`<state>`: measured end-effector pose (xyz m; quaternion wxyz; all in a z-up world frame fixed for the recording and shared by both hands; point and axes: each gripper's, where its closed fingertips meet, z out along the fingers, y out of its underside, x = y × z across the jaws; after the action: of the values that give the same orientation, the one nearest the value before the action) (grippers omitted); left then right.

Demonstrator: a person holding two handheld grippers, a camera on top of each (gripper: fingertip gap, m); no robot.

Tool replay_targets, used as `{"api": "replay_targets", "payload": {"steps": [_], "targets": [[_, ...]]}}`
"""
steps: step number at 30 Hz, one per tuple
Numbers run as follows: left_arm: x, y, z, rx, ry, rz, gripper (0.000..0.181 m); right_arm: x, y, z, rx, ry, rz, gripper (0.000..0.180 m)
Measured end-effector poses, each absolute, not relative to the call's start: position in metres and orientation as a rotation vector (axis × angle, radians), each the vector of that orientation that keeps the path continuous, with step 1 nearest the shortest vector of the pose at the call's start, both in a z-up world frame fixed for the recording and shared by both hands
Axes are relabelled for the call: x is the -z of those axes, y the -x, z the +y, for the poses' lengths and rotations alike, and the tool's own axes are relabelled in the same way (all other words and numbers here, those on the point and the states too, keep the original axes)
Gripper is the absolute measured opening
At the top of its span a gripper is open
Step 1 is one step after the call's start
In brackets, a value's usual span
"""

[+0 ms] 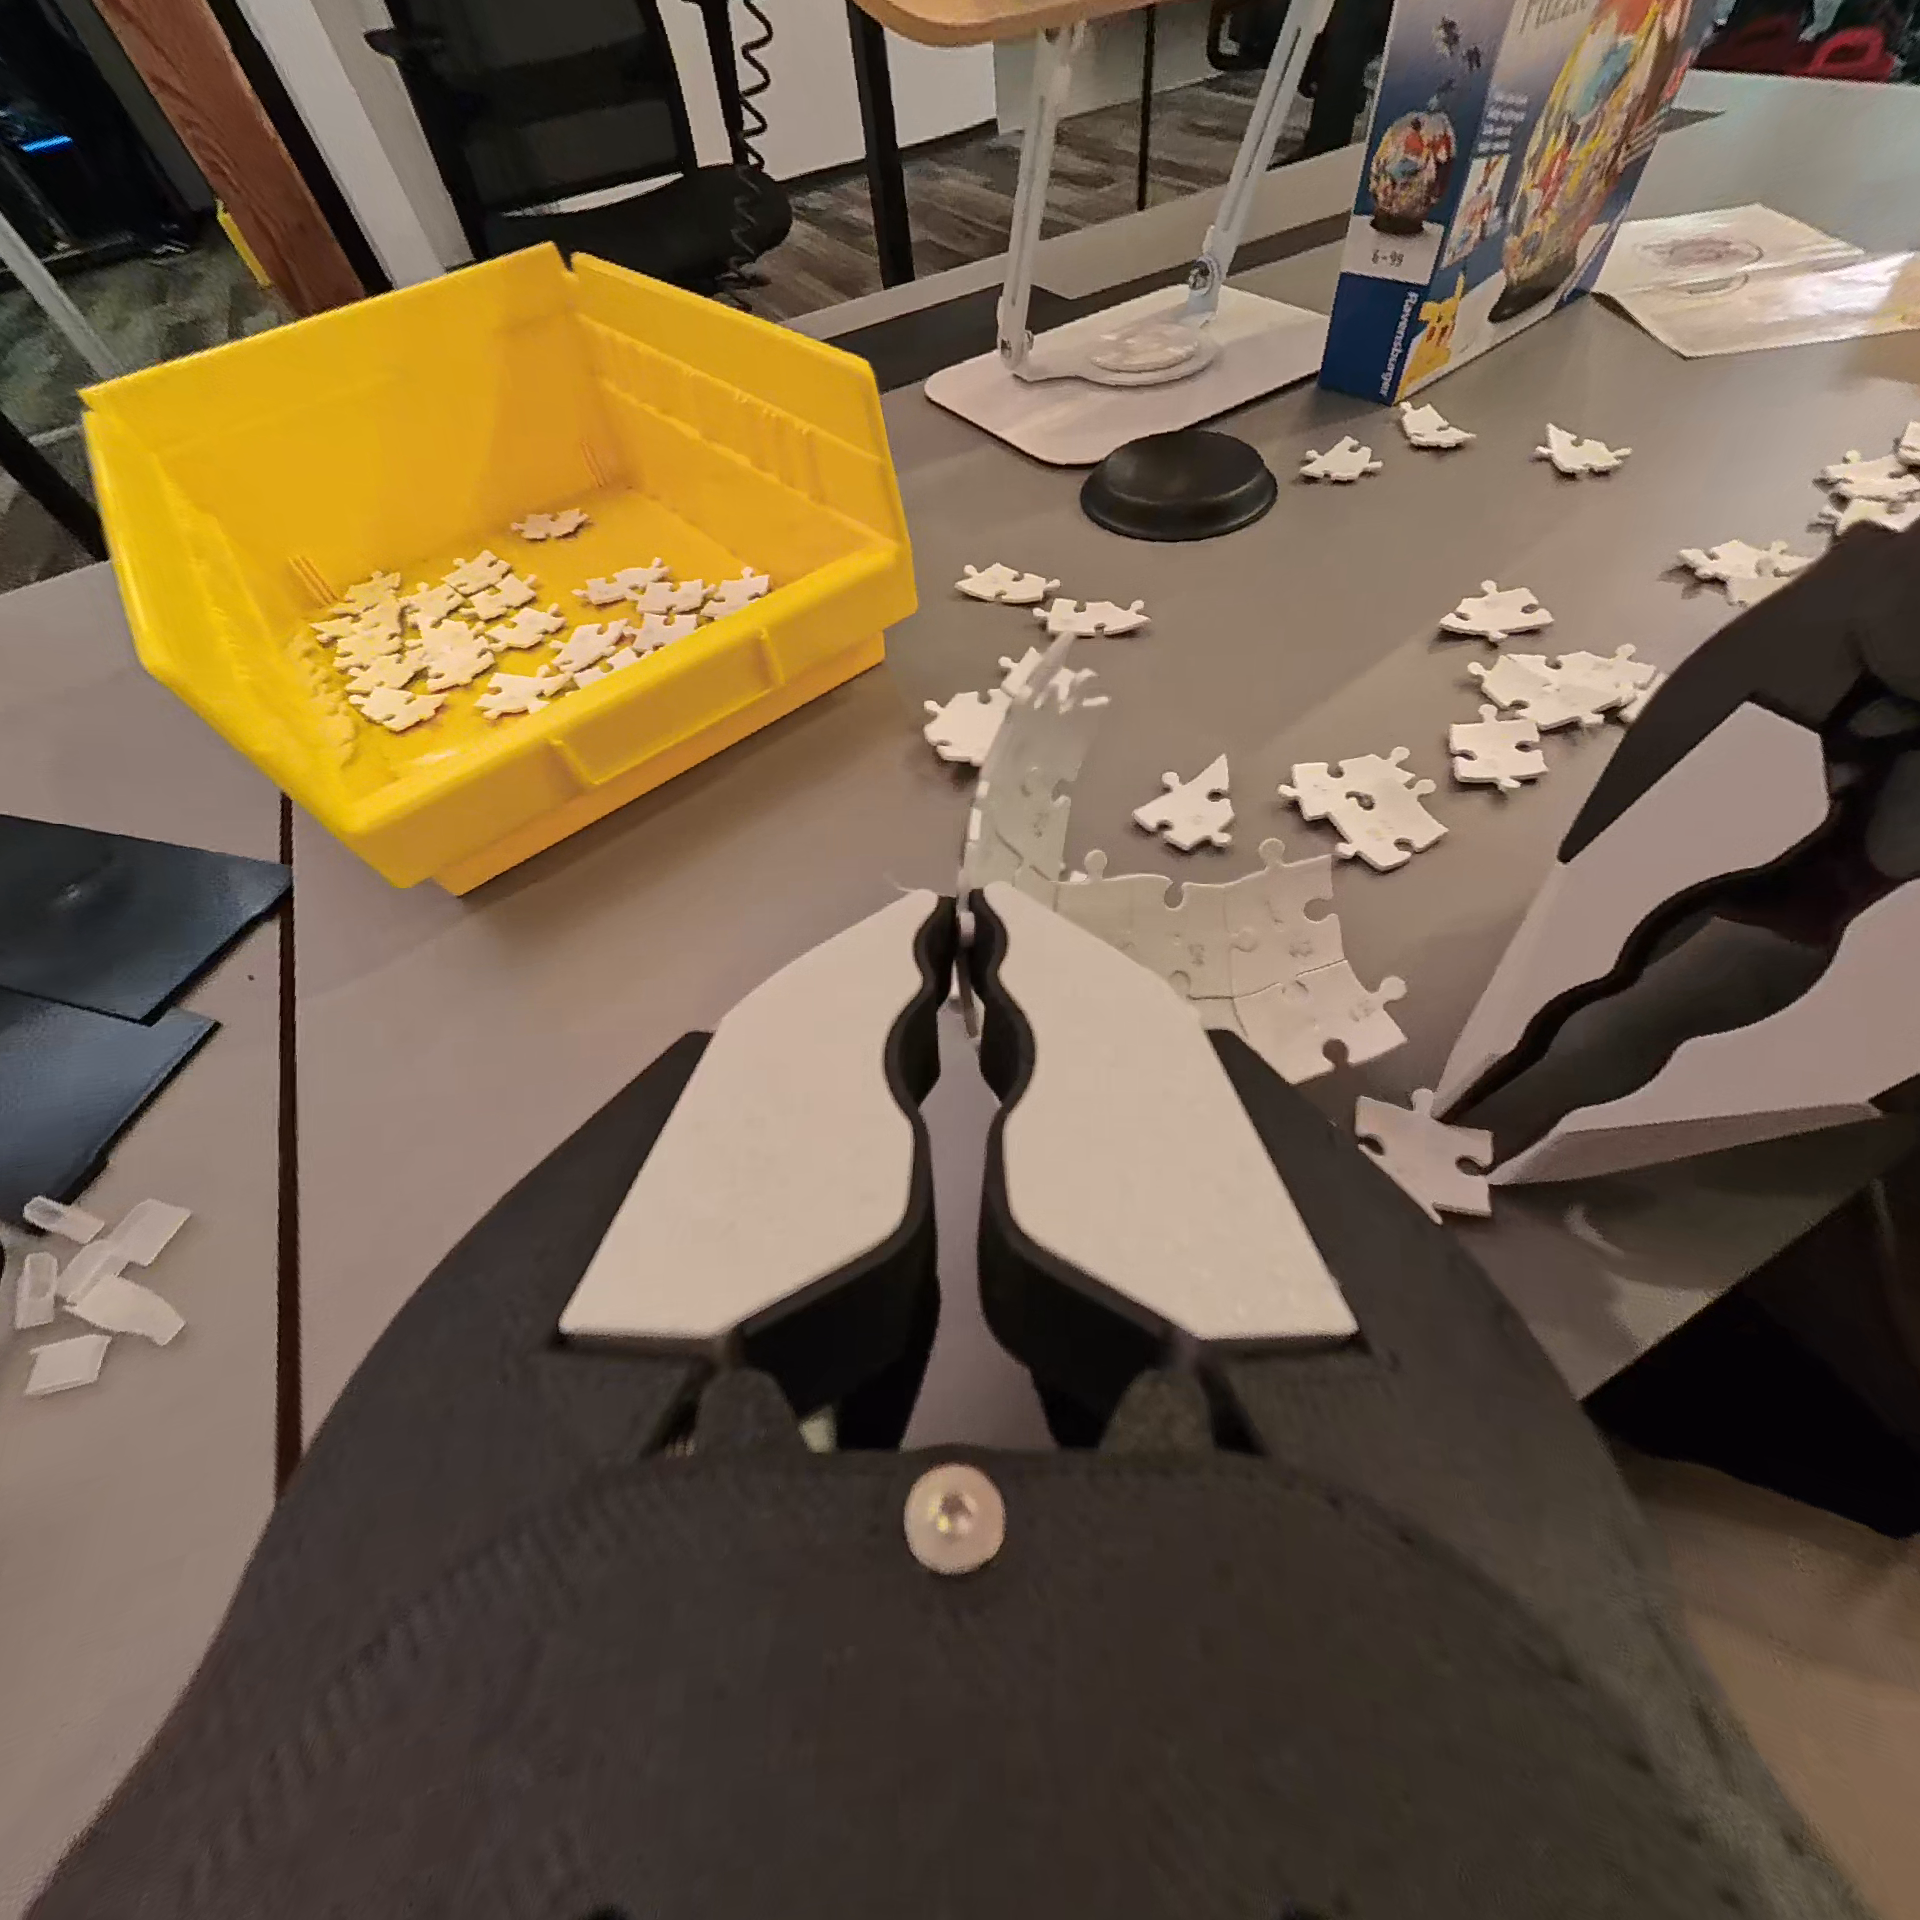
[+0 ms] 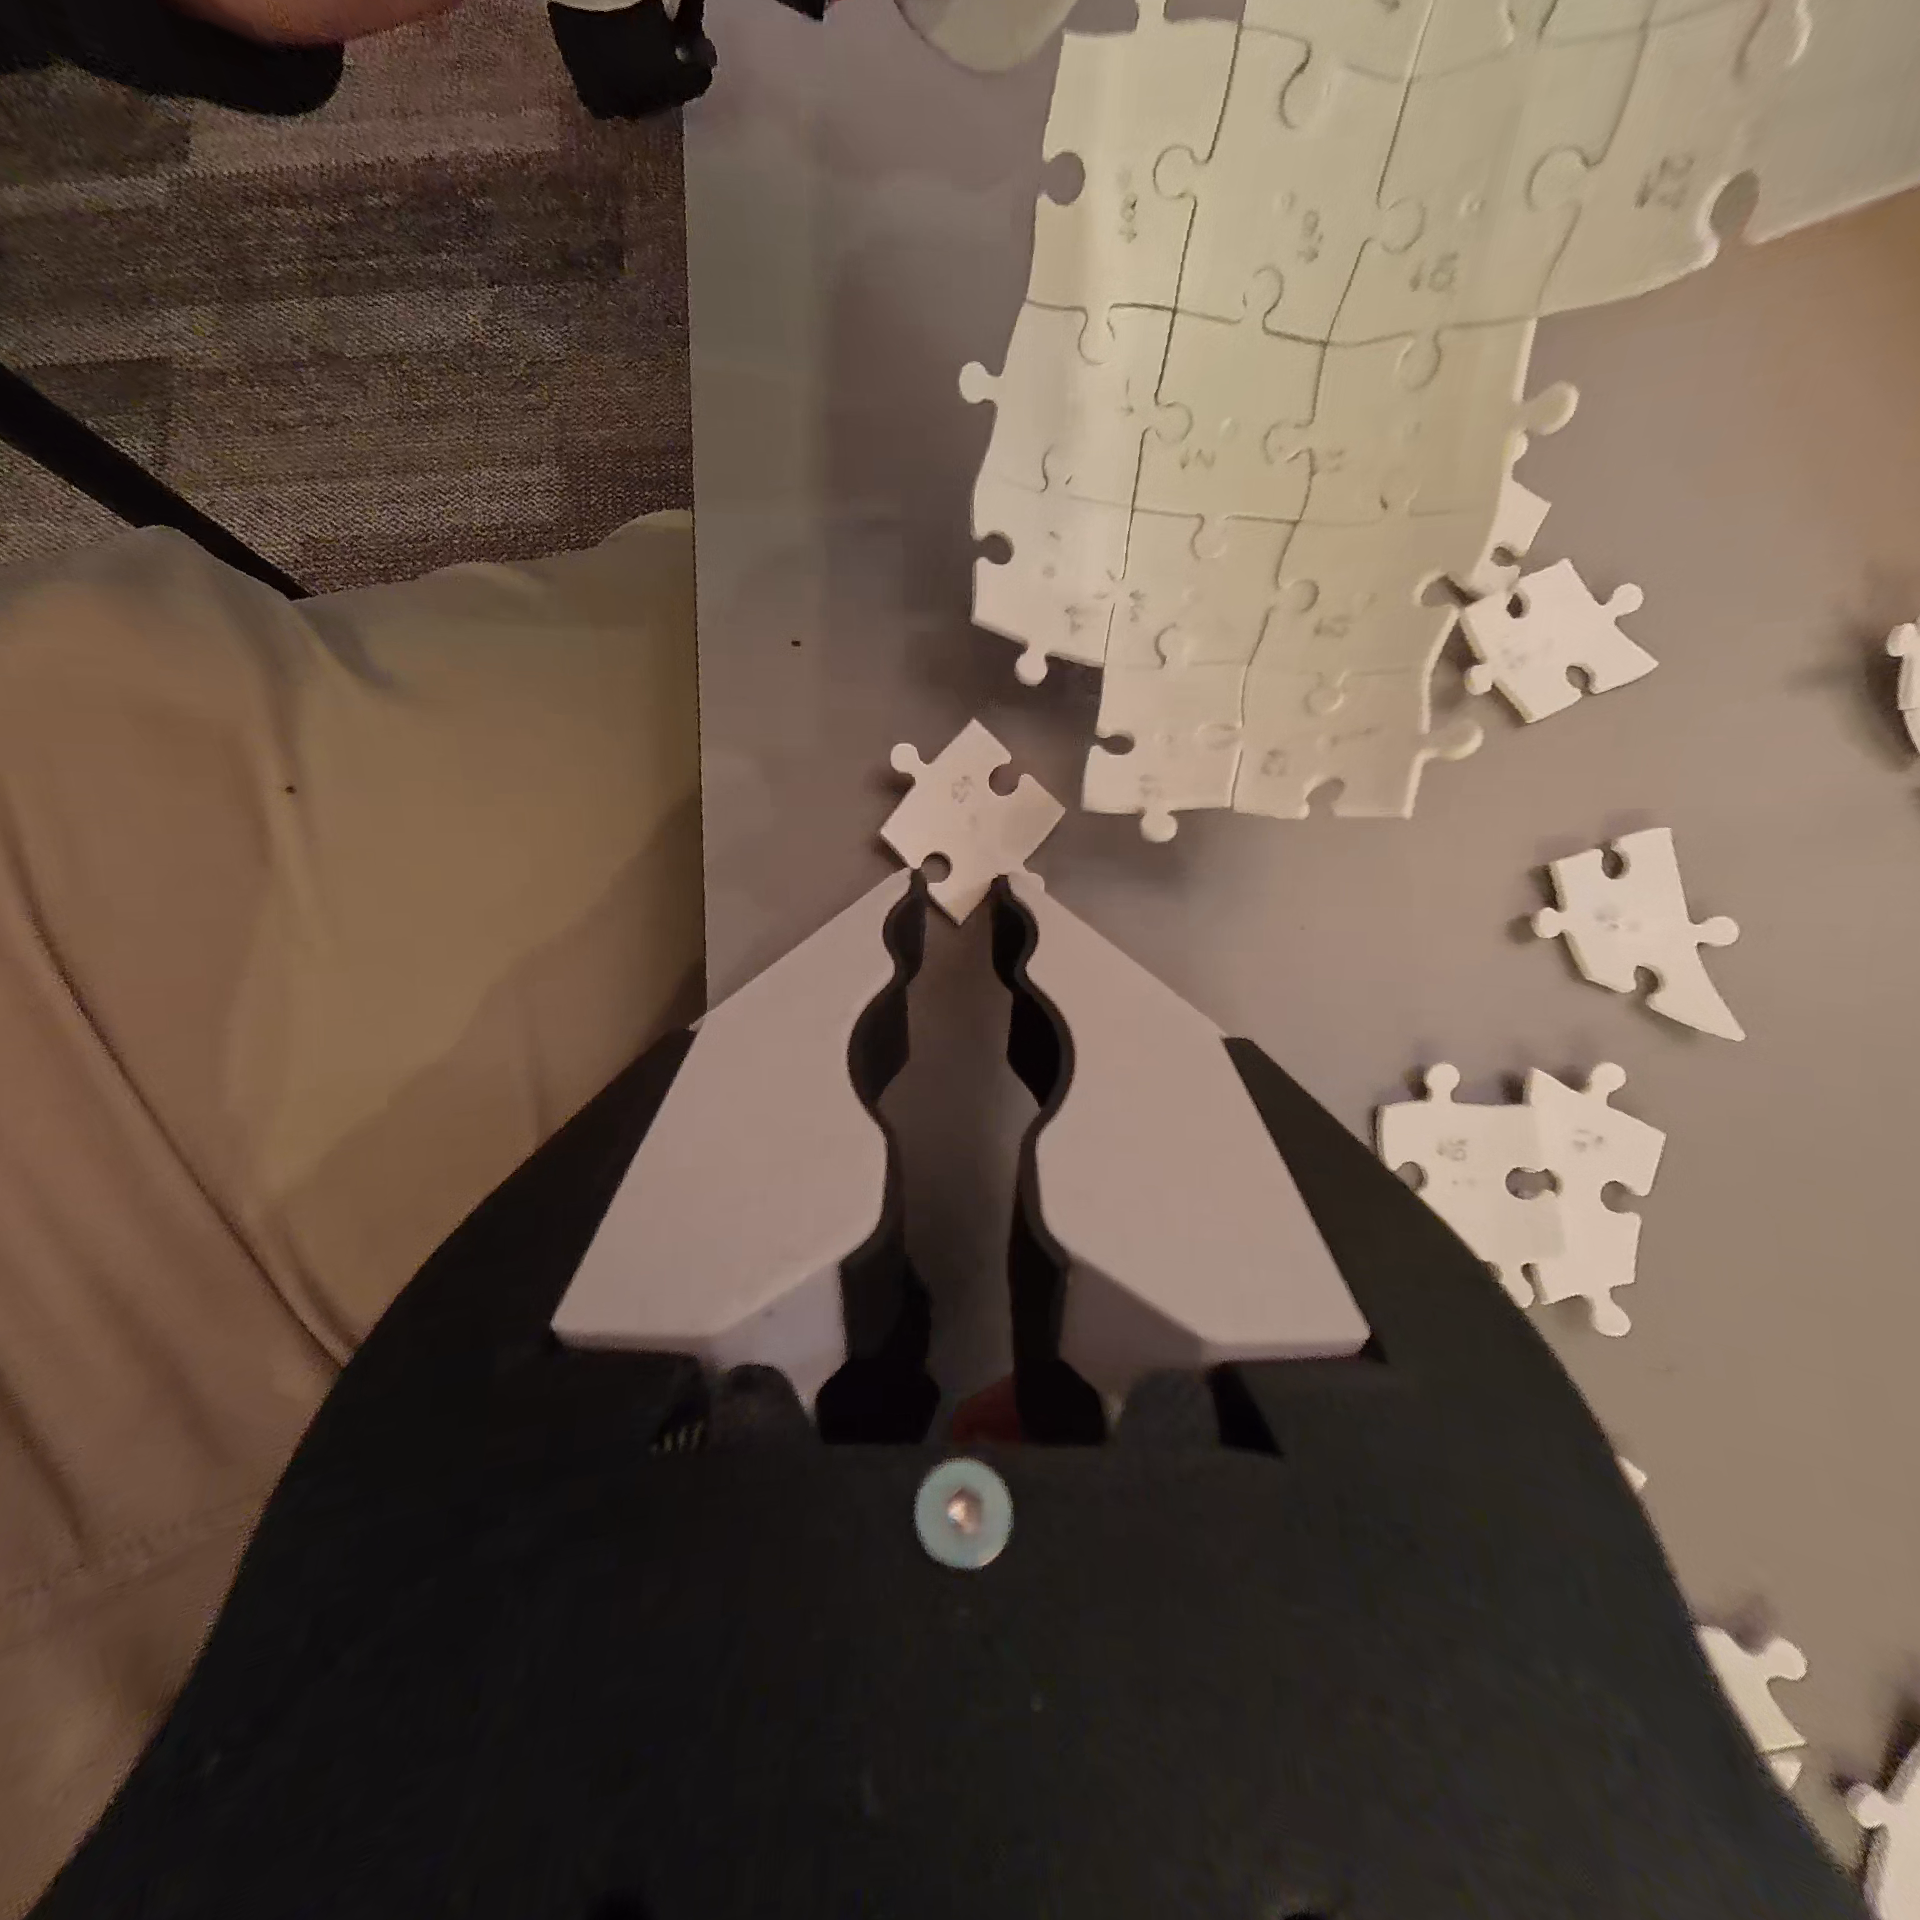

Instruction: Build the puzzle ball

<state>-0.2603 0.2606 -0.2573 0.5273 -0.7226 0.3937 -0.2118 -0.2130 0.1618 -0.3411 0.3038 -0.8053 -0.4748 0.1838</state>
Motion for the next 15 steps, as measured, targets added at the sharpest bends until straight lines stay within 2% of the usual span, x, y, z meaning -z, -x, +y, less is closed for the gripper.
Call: {"api": "replay_targets", "payload": {"steps": [15], "targets": [[0.2644,0.2601,0.2630,0.451,1.736,0.970,0.003,0.3320,0.2116,0.1599,-0.414,2.042,-1.354,0.008]]}}
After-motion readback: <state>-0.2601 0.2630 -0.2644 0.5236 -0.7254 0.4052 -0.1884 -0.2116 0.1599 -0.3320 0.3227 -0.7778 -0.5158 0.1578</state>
